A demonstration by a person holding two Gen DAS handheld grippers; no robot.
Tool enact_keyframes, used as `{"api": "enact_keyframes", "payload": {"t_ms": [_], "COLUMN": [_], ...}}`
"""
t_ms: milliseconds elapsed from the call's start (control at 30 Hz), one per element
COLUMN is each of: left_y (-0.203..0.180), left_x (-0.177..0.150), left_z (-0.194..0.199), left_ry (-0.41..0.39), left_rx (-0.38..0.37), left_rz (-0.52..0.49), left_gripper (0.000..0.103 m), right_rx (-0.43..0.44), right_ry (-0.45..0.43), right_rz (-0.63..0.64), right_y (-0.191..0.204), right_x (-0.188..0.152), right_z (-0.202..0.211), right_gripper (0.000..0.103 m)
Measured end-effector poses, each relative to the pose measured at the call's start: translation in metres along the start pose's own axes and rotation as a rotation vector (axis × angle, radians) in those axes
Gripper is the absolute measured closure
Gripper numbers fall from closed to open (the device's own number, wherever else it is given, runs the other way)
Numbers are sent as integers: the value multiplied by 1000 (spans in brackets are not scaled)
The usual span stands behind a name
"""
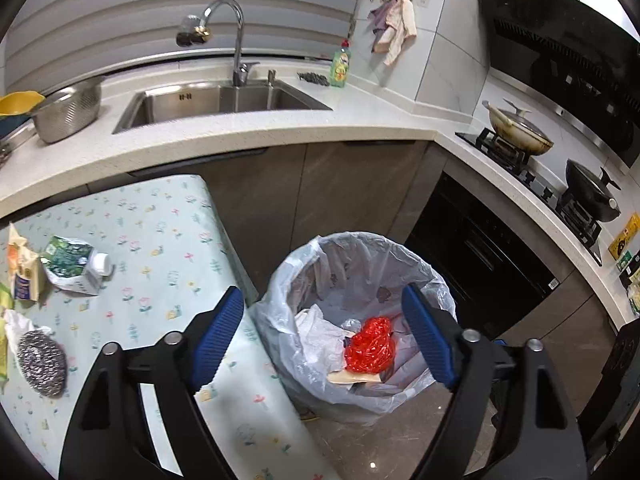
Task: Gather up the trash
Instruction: 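Move both open tools back toward the trash on the table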
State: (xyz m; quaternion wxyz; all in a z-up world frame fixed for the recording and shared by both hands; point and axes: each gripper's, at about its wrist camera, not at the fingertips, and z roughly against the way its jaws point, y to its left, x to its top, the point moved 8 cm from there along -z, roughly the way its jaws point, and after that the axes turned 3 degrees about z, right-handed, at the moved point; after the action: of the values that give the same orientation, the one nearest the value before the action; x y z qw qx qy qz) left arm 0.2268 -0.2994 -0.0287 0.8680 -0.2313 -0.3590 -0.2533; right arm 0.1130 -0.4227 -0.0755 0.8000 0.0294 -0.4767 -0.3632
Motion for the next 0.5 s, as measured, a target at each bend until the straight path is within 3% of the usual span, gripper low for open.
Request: {"api": "enact_keyframes", "payload": {"t_ms": [500], "left_y": [83], "left_x": [-8], "left_z": [89], "left_ry": [-74], "left_rx": [131], "left_rz": [34], "left_gripper": [19], "right_rx": [100], "right_ry": [3], "right_rz": [140], "right_y": [102], "right_x": [-20], "right_z": [41], "right_gripper": [39]}}
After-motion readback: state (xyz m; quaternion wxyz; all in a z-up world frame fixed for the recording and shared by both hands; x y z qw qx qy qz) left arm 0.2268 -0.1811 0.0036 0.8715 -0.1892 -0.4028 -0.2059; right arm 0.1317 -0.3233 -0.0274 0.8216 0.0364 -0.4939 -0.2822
